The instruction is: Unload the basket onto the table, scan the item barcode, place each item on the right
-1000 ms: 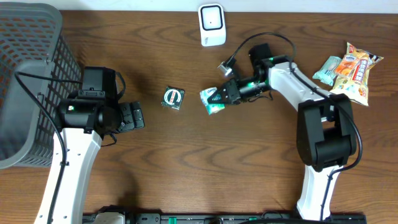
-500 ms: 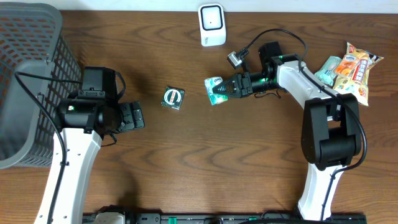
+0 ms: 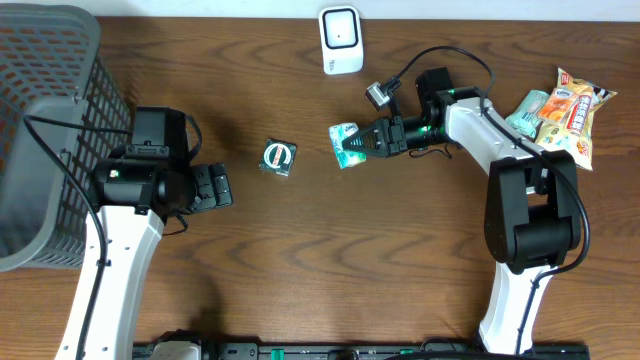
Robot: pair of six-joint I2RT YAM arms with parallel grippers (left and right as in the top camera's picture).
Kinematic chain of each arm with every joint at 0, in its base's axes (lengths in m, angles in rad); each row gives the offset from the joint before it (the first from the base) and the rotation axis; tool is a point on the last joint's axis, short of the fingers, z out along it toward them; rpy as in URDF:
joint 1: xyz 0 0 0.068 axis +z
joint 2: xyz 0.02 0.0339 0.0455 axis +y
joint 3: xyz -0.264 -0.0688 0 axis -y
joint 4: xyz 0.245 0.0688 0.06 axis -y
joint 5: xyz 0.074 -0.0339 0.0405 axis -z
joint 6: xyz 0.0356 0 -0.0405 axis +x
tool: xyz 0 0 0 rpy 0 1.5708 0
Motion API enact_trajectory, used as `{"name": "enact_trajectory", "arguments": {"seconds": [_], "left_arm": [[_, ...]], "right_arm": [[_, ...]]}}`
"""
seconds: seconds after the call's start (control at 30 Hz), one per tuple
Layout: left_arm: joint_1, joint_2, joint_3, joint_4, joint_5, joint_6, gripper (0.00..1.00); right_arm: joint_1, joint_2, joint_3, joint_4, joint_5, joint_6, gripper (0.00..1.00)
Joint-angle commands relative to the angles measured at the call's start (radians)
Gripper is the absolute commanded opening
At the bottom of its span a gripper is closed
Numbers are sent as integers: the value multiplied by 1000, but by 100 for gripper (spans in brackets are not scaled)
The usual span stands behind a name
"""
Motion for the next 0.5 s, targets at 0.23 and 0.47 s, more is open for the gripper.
{"name": "enact_trajectory", "arguments": {"seconds": [0.23, 0.47], "left_arm": [[-3, 3, -5, -2, -5, -9, 98], [-3, 3, -5, -2, -5, -9, 98]], "right_arm": [[-3, -40, 0, -20, -36, -17, 1], [-5, -121, 0, -16, -36, -18, 1]]}}
